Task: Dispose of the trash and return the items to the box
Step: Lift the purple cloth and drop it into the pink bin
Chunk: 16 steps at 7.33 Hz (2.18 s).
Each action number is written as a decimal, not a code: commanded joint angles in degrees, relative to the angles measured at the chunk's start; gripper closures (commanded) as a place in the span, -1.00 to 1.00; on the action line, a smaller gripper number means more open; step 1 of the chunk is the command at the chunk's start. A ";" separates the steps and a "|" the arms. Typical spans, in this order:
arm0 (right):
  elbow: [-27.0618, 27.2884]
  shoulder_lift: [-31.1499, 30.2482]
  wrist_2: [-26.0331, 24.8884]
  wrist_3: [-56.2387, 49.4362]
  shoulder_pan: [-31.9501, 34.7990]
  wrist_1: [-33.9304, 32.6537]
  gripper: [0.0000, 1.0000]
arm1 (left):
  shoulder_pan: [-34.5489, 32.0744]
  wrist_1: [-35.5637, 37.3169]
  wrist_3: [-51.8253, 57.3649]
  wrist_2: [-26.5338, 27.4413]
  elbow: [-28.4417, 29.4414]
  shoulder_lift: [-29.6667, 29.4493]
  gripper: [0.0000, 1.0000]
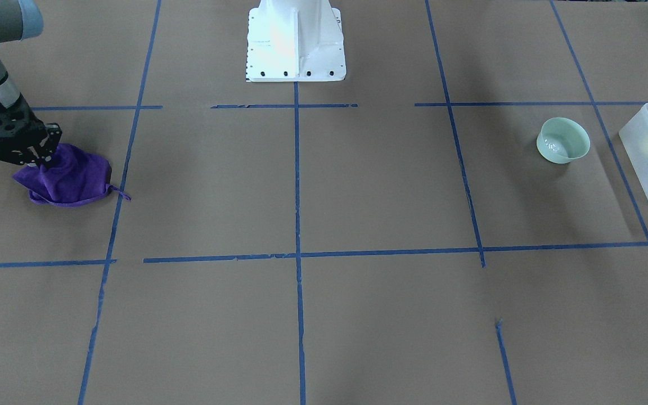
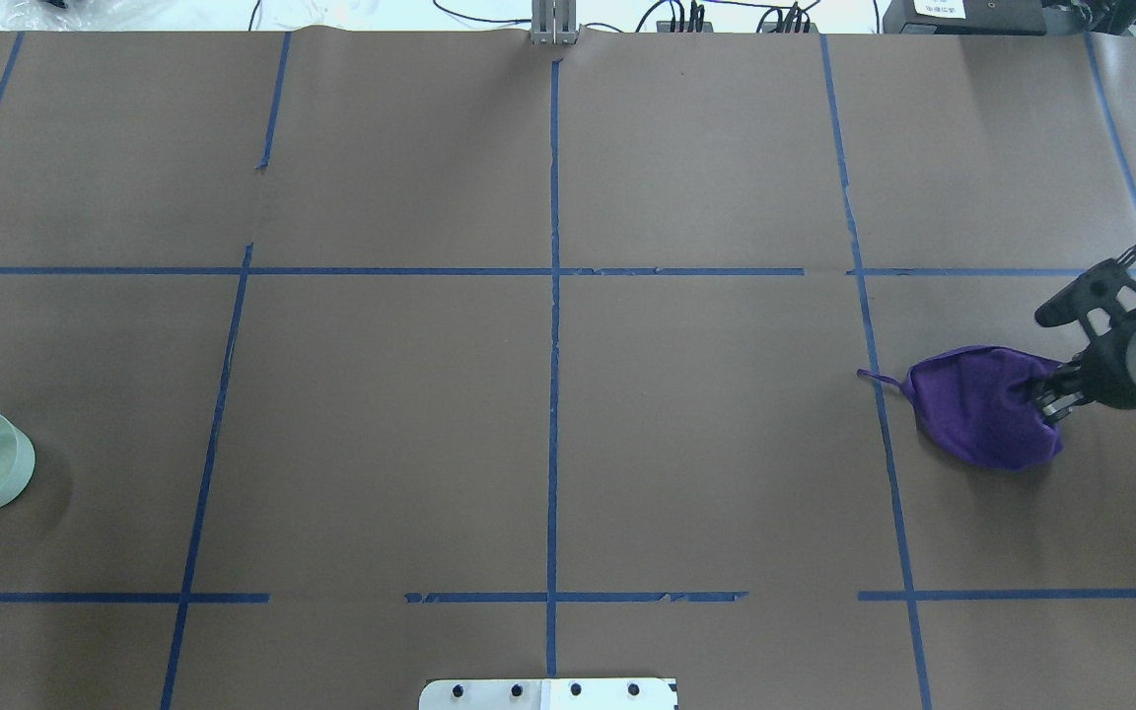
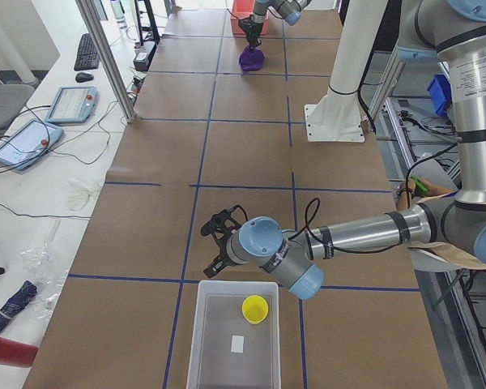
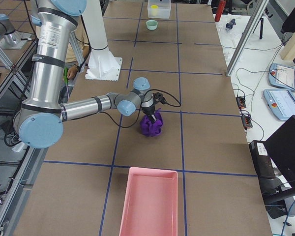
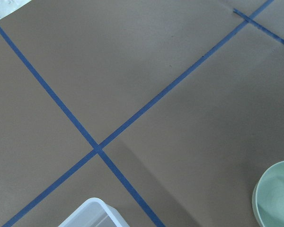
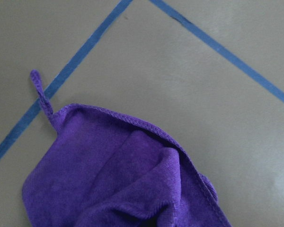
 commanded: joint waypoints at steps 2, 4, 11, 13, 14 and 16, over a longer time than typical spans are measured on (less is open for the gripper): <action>-0.03 0.50 12.50 -29.34 24.78 -12.92 1.00 | 0.35 -0.06 -10.15 0.64 -2.73 -0.50 -1.00; -0.55 3.55 13.51 -48.26 40.17 -24.94 1.00 | 0.70 -0.14 -13.22 1.16 -3.44 -0.94 -1.00; -17.35 7.99 20.87 -53.52 59.85 -34.80 -1.00 | 6.94 -0.58 -25.43 6.79 -5.99 -2.87 -1.00; -10.53 5.35 24.41 -33.95 51.19 -28.82 -1.00 | 11.48 -1.72 -33.40 9.49 -6.25 -2.88 -1.00; -7.96 5.08 24.50 -27.06 47.49 -26.53 -1.00 | 15.34 -5.12 -38.67 16.74 -6.08 -1.83 -1.00; -6.53 5.07 24.41 -19.82 41.50 -22.75 -1.00 | 20.47 -11.28 -41.53 20.84 -5.47 4.21 -0.91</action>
